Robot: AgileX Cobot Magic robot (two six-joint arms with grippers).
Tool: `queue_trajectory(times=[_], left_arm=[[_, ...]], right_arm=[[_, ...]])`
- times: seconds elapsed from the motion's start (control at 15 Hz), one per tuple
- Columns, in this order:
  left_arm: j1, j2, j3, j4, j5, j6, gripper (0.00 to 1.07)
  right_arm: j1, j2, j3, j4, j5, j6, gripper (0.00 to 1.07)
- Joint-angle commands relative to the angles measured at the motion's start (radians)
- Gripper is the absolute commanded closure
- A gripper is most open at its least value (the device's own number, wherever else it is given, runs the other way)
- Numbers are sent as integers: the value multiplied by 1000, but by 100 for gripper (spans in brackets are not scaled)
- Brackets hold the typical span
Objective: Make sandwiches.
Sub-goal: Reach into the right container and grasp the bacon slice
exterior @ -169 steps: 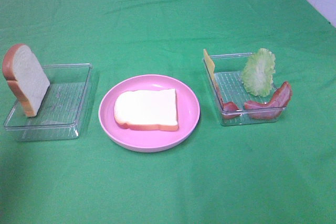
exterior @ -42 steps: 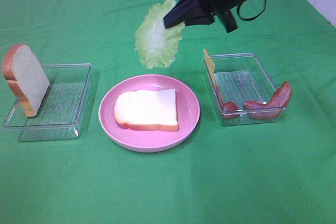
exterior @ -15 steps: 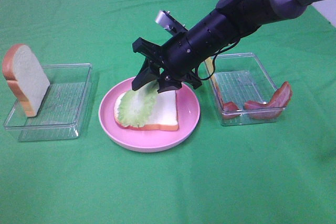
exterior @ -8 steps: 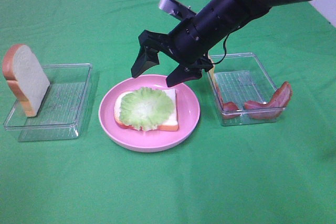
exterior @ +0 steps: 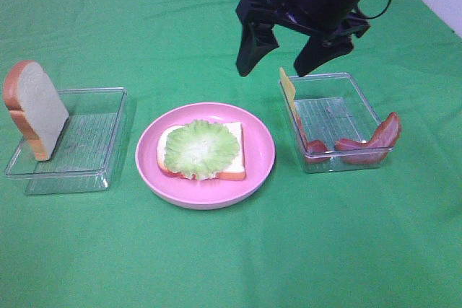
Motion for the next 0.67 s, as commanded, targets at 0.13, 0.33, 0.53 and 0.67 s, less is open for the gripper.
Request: queue_trajectory(times=[0.13, 0.33, 0.53, 0.67], left_arm=[[-5, -12, 3, -4, -15, -8, 23], [-5, -12, 3, -4, -15, -8, 23], [-5, -12, 3, -4, -15, -8, 23], [-5, -12, 3, -4, -15, -8, 23]], right_arm=[[-45, -58, 4, -201, 147, 130, 23], [-162, -89, 41, -199, 162, 130, 23], [-238, -93, 157, -179, 58, 128, 23], [-284, -87, 190, -169, -12, 120, 24]])
